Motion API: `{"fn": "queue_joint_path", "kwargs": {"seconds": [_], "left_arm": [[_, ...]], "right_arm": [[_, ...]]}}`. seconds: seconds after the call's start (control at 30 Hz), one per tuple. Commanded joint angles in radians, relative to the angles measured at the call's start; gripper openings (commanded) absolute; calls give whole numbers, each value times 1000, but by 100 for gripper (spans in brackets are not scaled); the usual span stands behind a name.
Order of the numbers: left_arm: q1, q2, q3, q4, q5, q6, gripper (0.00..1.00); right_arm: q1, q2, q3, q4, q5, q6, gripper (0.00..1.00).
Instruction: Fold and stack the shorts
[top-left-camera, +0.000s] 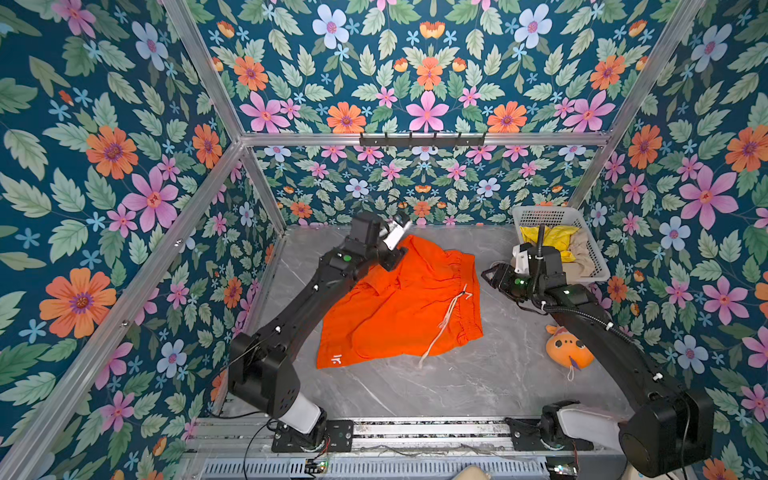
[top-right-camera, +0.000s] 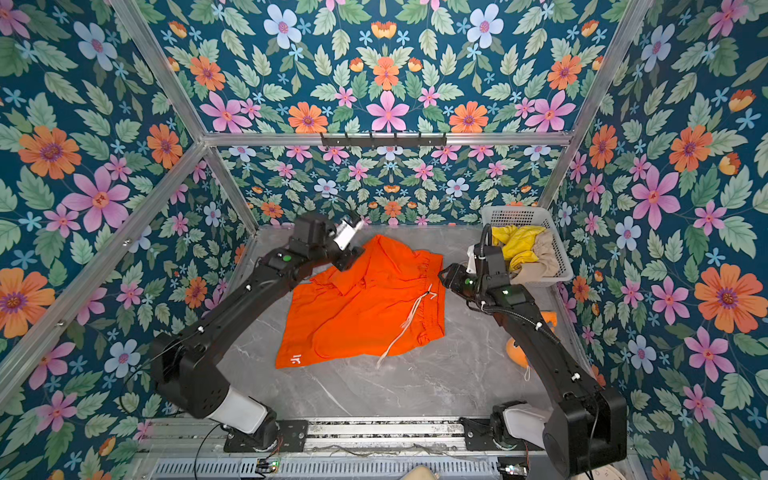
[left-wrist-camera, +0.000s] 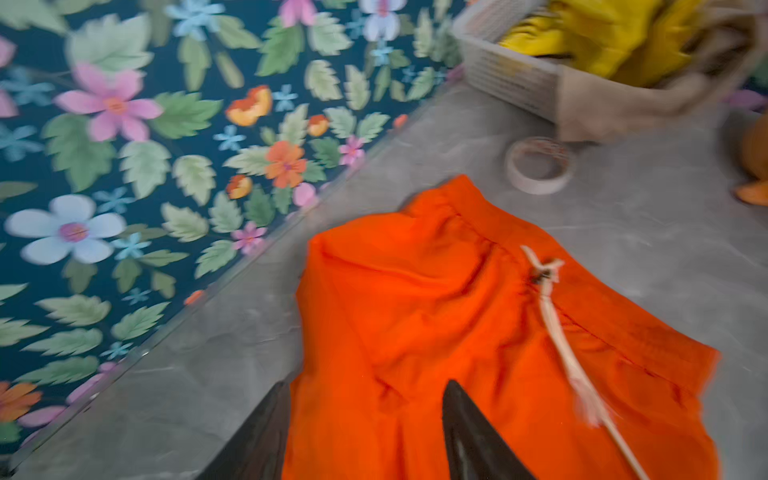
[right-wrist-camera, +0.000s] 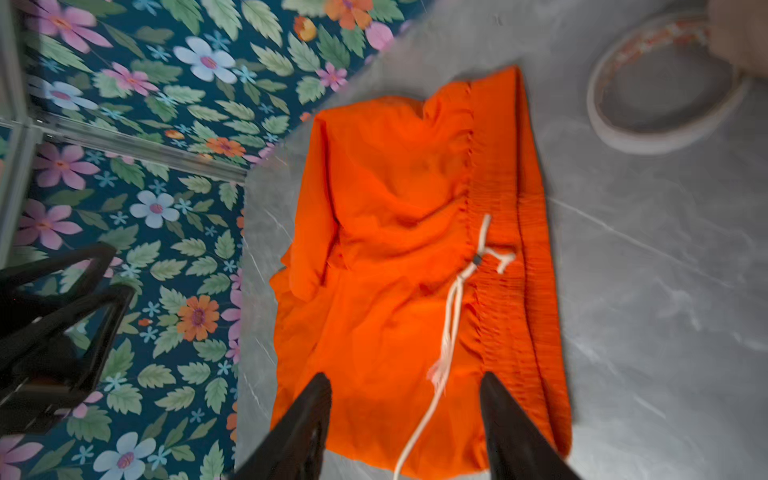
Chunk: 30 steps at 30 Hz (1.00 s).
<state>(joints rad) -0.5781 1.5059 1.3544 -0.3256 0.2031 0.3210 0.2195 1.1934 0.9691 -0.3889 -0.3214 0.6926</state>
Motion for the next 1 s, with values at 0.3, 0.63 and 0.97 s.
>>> {"fn": "queue_joint_path", "kwargs": {"seconds": [0.3, 0.63, 0.97], "left_arm": [[-334, 185, -197, 142, 129, -174, 58], [-381, 402, -105, 156, 134, -207, 60], [-379, 430, -147, 192, 45, -242, 39]], "right_arm": [[-120, -215, -343, 69, -200, 130, 57], [-120, -210, -422, 55, -258, 143, 58], [-110, -25, -451, 225, -366, 186, 58]]}}
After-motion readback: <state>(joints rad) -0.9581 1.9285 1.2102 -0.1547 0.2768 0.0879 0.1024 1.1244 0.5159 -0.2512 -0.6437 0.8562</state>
